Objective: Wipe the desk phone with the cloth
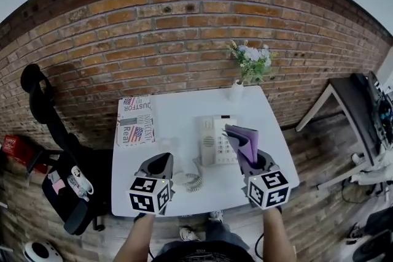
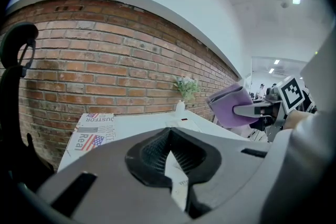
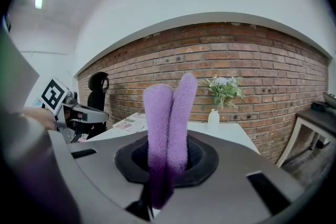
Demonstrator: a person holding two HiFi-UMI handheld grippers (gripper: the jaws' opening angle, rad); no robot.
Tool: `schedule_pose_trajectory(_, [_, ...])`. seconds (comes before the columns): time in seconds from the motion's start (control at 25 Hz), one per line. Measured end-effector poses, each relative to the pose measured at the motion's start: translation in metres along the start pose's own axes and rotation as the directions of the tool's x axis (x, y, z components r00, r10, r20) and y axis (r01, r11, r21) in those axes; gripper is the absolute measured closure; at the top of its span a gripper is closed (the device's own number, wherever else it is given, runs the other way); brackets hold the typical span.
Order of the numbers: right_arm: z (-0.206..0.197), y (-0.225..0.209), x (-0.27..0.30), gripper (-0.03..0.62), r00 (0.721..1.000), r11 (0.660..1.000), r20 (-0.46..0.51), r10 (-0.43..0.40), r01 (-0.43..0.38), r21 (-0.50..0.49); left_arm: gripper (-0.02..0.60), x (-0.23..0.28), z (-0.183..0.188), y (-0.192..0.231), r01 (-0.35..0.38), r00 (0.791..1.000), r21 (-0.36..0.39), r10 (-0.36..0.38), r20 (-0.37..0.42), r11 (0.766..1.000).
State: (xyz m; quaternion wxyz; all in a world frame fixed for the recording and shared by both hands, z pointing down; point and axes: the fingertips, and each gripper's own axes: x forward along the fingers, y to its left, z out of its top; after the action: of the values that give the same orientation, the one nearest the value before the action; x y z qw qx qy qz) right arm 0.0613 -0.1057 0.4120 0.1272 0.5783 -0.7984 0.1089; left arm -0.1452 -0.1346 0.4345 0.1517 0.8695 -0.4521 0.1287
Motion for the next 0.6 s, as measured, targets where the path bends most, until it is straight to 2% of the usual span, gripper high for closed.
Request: schedule_pose_trajectory(0.6, [0.0026, 0.0036, 0.0006, 0.548, 1.0, 1.0, 0.007, 0.004, -0.004, 0.001, 0.577, 0.005, -0.0043, -0.0046, 0.028, 1.0, -0.007, -0.028, -0.011, 1.0])
